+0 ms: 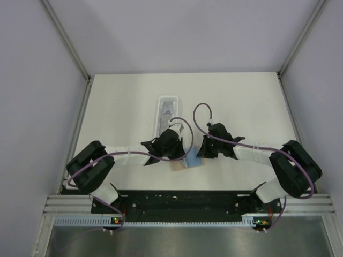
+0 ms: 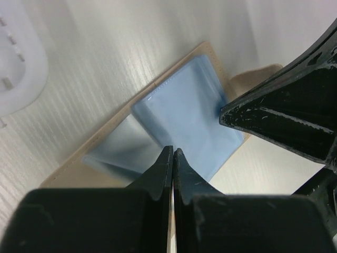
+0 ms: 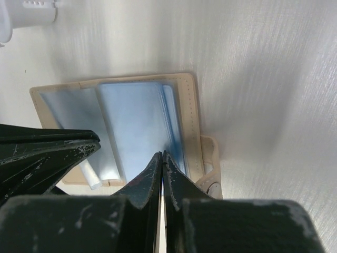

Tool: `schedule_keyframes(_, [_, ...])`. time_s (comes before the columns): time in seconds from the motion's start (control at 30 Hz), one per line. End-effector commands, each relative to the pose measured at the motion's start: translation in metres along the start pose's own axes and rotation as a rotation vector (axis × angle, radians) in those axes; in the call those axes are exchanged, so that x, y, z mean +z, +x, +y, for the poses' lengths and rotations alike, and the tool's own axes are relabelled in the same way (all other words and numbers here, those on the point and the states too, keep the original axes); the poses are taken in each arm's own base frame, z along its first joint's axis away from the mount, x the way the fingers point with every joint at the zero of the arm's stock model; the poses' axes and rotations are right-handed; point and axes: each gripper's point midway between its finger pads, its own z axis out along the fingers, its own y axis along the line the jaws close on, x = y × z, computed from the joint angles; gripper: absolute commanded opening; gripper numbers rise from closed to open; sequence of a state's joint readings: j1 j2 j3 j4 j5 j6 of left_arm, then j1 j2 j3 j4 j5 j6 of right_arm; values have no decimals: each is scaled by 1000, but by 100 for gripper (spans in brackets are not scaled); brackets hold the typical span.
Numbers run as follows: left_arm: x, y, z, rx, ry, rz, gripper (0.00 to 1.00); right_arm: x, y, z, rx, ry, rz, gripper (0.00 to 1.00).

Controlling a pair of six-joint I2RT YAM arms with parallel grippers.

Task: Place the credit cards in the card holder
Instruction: Open the card holder at the center of the board.

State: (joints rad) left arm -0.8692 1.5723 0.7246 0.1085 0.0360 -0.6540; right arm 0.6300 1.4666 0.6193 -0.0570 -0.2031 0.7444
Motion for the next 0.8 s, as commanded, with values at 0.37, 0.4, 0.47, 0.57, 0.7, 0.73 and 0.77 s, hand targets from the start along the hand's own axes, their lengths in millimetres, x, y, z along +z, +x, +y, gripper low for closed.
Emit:
schedule_keyframes(0.37, [-49,9,26,6,-84,-40,0,1,0,-20,-7,122,-6,0])
schedule_keyframes(0.4, [-52,9,27,4,-90,-43,0,1,1,-21,-10,124,-4,0])
schedule_keyframes(0.47, [-57,8,29,7,-102,-50,0,0,0,-22,-8,129,-6,0])
schedule_keyframes(0.57, [-60,8,32,12,-116,-51,0,0,1,-23,-6,135,-5,0])
schedule_keyframes(0.7, [-53,14,38,21,-138,-26,0,-2,2,-25,-7,145,-8,0])
schedule_keyframes(0.73, [-51,15,38,21,-139,-20,0,-2,2,-27,-5,152,-7,0])
schedule_keyframes(0.77, [-48,18,40,19,-145,-7,0,-2,3,-28,-5,157,-9,0])
